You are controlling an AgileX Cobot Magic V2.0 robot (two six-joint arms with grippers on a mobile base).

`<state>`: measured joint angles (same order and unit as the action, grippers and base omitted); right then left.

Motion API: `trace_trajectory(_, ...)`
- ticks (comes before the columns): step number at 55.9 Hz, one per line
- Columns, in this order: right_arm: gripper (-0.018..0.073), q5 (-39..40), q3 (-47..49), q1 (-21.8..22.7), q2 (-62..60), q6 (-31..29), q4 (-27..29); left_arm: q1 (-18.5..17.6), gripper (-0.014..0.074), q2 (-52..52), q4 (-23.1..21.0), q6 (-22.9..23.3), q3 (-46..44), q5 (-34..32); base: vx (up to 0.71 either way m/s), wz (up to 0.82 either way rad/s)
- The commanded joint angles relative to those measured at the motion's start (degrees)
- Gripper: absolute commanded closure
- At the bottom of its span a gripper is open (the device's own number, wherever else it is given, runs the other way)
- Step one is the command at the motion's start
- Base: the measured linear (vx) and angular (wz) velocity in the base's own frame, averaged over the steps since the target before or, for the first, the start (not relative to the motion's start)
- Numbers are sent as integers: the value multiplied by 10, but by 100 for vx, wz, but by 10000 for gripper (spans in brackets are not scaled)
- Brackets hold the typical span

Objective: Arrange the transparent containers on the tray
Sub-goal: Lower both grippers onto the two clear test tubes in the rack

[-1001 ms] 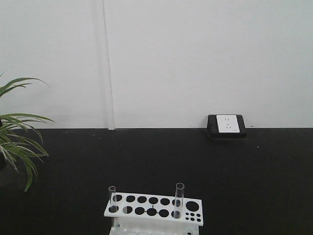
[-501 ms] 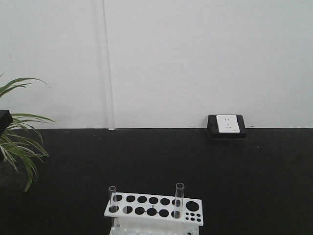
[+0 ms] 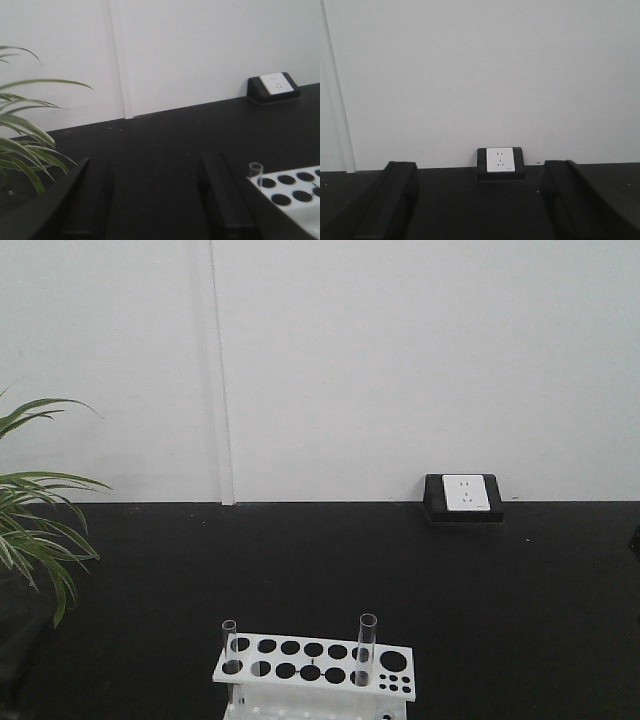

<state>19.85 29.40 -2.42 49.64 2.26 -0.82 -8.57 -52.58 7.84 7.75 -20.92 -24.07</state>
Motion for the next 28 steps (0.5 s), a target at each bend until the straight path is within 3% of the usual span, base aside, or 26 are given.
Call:
trace_trajectory(1,18,84,-3,0,-4,4,-29,0,136,-3,60,59,36,-151,0,0)
trace_trajectory(9,18,97,-17,0,-3,10,-76,0,152,-59,183,124,69,-244,0,0)
trace_trajectory(13,18,99,-17,0,-3,10,-91,0,159,-103,217,137,63,-272,0,0)
trace_trajectory(28,19,125,-17,0,-3,10,-102,0,165,-305,221,152,-12,-426,0,0)
